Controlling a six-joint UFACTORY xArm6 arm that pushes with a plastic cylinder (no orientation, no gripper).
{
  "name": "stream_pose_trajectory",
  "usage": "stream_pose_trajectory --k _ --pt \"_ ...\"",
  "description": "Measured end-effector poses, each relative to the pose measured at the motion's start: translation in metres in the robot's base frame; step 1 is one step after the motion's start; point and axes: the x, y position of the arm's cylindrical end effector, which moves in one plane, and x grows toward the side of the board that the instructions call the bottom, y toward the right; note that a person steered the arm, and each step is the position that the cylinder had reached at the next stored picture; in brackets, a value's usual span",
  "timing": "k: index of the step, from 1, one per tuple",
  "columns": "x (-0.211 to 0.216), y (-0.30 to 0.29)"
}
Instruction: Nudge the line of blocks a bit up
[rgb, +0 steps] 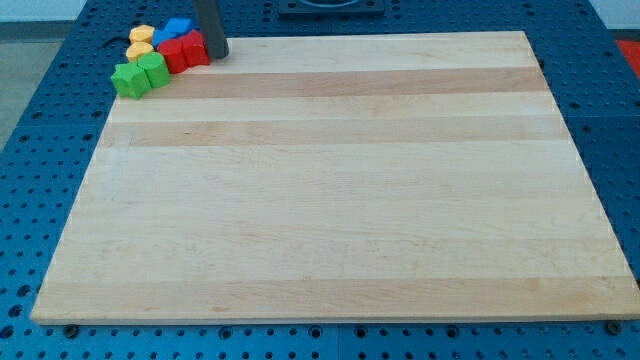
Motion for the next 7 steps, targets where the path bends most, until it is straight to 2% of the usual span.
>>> stream_pose_trajectory --k 1,2,3,4,5,7 --pt "0.028 0.022" --pt "0.076 0.026" --pt "0.117 0.0" --pt "0.16 -0.058" --pt "0.168 -0.134" --pt "0.164 -0.135"
